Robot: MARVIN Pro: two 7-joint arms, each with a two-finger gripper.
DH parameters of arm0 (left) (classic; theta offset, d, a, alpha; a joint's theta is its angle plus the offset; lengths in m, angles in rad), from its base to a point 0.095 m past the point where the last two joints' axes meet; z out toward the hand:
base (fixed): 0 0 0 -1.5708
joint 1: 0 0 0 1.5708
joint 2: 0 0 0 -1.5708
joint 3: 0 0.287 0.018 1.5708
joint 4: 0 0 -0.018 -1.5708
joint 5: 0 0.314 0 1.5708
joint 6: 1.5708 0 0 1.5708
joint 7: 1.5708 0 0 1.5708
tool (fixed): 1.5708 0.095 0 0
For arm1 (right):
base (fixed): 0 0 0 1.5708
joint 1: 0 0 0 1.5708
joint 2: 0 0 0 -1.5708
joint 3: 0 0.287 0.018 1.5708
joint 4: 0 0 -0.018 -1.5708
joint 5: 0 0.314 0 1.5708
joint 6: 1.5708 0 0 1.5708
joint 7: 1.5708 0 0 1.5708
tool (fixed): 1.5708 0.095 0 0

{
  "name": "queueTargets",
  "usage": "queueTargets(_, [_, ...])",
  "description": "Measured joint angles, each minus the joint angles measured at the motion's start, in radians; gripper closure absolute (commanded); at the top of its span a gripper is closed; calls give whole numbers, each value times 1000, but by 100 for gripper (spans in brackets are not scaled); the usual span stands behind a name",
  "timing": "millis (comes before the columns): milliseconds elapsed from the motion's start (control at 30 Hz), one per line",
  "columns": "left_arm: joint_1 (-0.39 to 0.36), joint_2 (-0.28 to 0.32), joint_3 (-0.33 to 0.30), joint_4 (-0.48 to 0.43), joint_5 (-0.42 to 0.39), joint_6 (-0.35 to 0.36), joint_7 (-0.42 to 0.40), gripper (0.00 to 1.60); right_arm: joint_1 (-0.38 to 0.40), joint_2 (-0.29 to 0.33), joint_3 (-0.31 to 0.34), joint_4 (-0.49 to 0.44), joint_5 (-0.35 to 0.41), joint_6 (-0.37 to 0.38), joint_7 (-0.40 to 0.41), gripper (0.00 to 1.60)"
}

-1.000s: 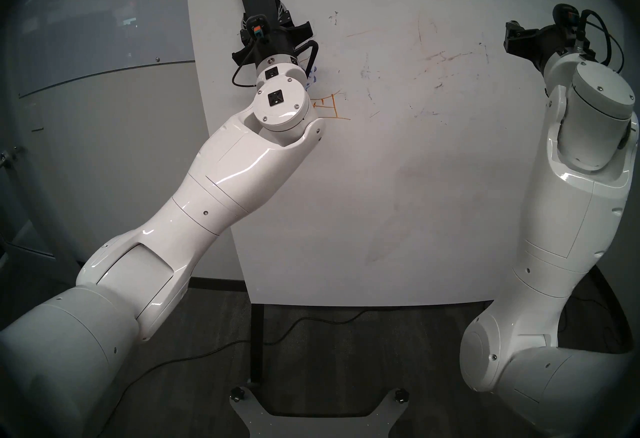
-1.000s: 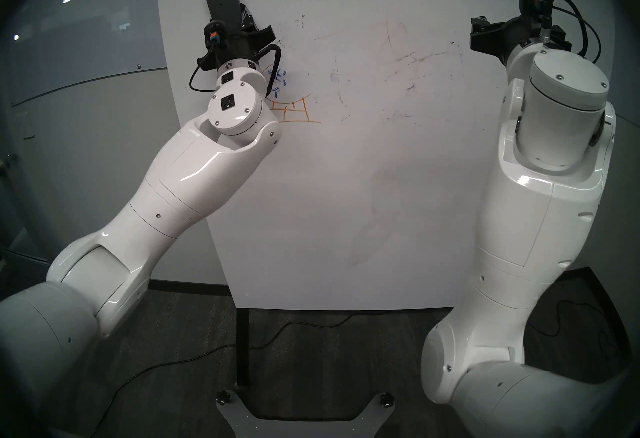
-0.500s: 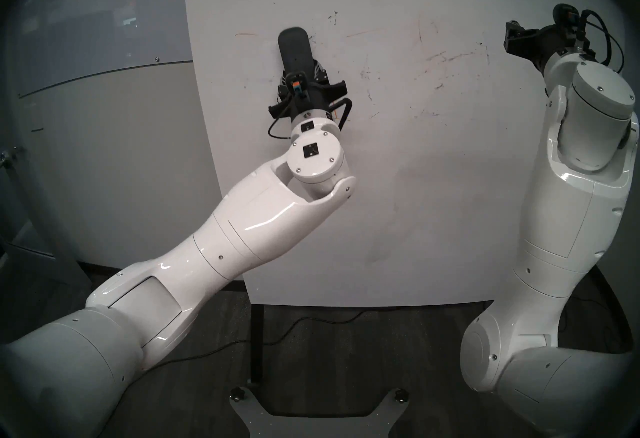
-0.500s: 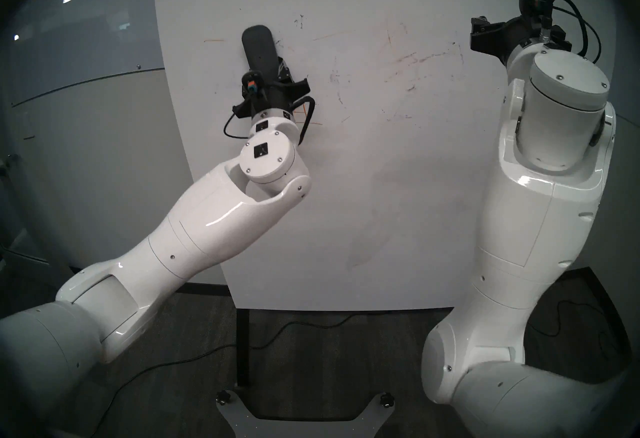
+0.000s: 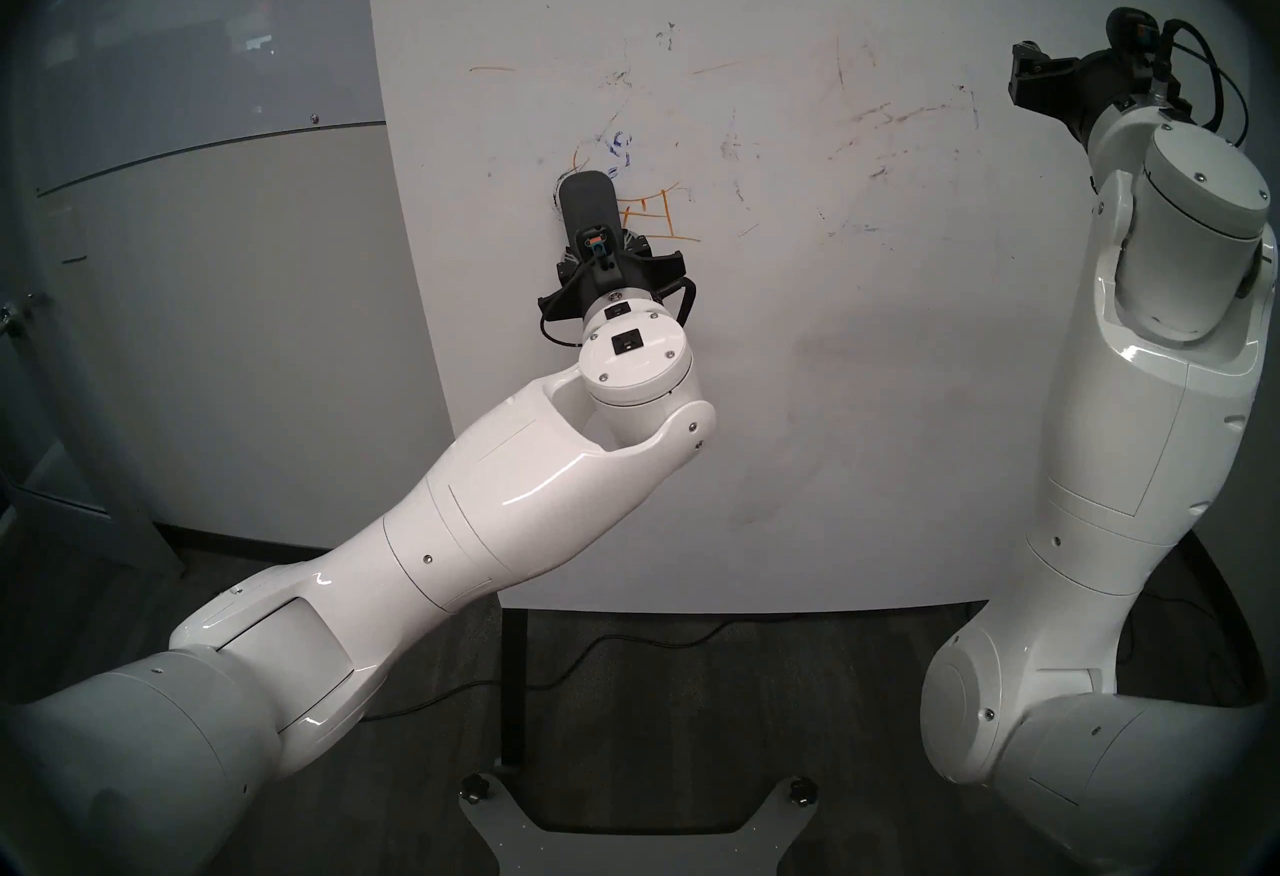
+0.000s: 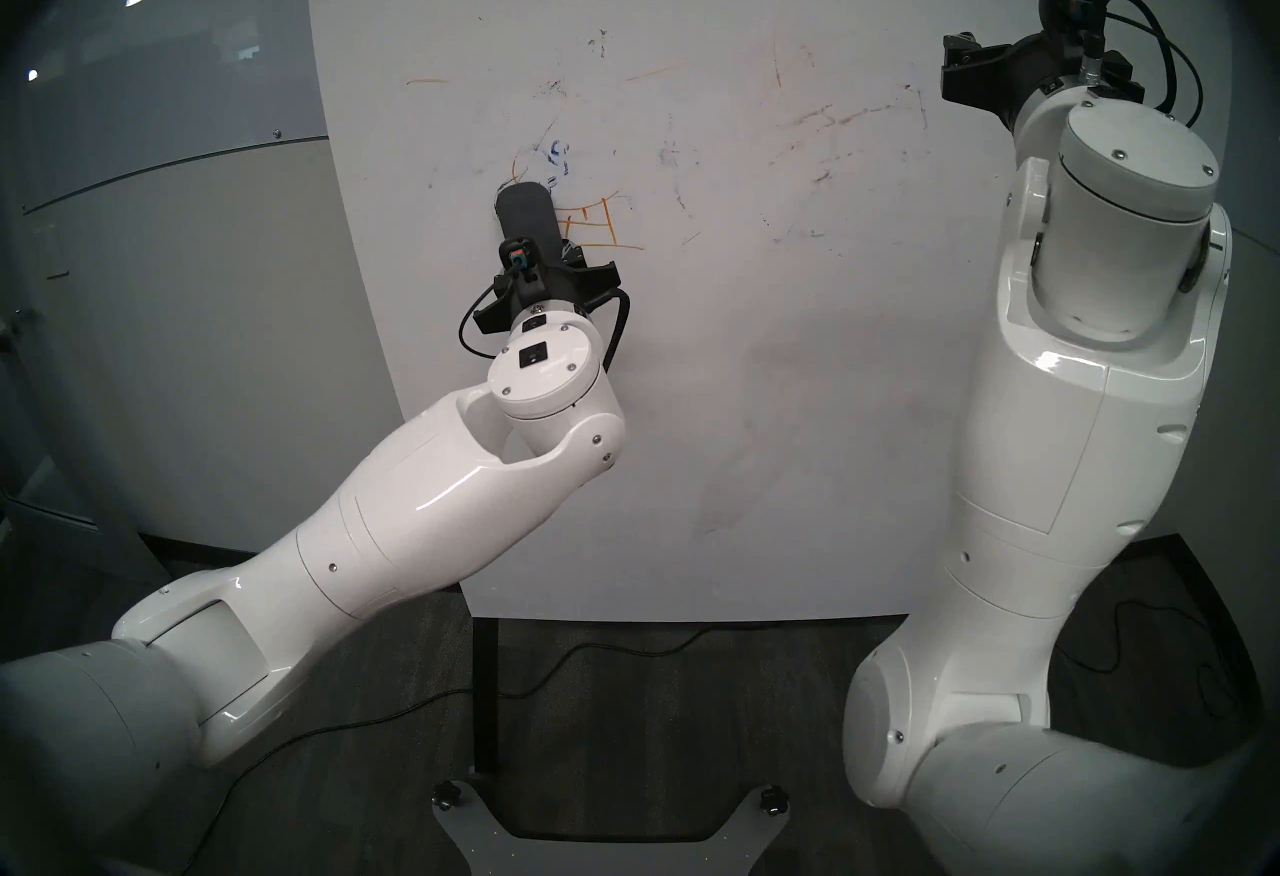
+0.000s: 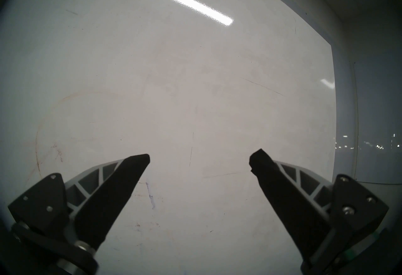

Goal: Erase all marks on the whiteboard with the eraser

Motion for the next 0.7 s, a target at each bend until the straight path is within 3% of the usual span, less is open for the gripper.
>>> queueTargets(700, [21, -77, -146, -32, 33, 197, -87, 160, -2, 2, 0, 1, 6, 0, -6, 0])
